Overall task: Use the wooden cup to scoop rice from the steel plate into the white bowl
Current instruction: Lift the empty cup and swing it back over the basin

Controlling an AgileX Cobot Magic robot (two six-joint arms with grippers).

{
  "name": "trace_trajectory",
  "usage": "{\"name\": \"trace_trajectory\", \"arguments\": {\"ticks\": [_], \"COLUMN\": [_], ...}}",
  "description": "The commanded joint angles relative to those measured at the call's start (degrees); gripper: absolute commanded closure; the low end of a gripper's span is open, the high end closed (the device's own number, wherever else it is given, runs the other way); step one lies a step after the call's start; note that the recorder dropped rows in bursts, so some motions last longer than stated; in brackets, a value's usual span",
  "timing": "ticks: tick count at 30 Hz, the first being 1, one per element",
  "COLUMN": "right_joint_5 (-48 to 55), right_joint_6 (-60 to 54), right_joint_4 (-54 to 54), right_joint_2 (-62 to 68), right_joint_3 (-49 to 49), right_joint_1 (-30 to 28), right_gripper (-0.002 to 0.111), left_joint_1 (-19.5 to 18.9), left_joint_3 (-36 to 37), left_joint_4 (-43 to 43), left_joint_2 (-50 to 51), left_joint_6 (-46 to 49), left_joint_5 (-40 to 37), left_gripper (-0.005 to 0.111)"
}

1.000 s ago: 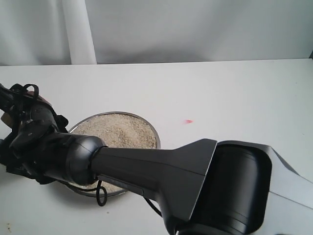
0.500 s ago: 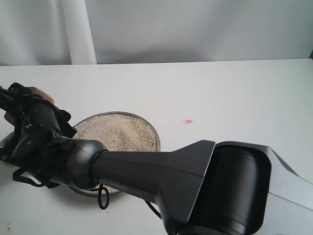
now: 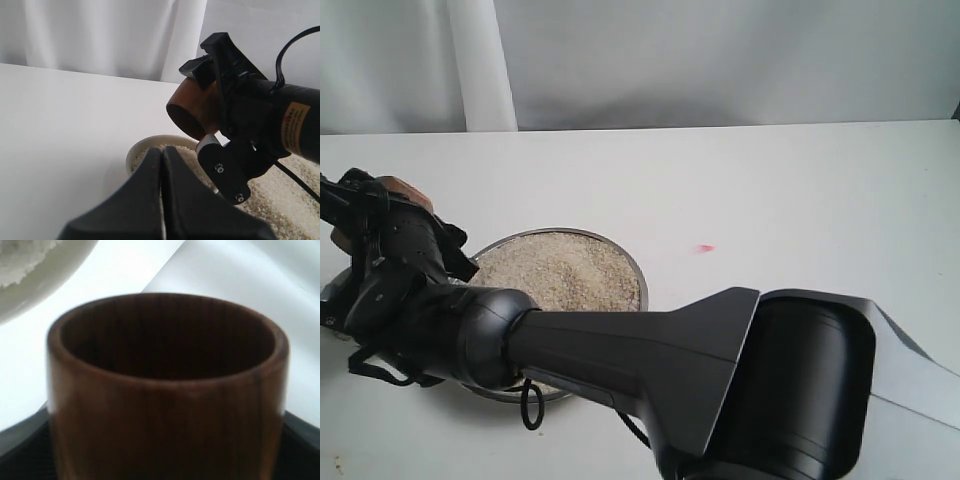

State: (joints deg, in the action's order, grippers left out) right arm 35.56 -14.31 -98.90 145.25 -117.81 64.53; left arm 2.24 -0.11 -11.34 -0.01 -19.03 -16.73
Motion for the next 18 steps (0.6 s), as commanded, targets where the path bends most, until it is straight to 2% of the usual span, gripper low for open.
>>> {"name": "trace_trajectory", "arguments": {"ticks": [1,7,11,18], "right_joint_5": [1.01,1.35,2.68,-0.07], "right_joint_6": [0.27,7.15,18.5,28.88], "right_joint_4": [-1.05,-1.05,-1.05,17.53], "right_joint_2": [-1.83,-1.83,-1.95,-6.35], "right_joint_3": [-0.25,-0.25,-0.25,-0.25], "right_joint_1": [0.03,0.03,0.03,-0.08], "right_gripper": [0.108,0.108,0.108,0.108], "left_joint_1": [0.09,0.09,0.09,0.09], "left_joint_3": [0.11,0.11,0.11,0.11], "left_joint_4": [-0.06,-0.06,-0.06,-0.06], "left_joint_2": [0.01,0.01,0.01,0.01], "left_joint_6": [-0.25,-0.25,-0.25,-0.25], "left_joint_5": [0.41,0.41,0.41,0.41], "left_gripper": [0.107,0.107,0.107,0.107]}}
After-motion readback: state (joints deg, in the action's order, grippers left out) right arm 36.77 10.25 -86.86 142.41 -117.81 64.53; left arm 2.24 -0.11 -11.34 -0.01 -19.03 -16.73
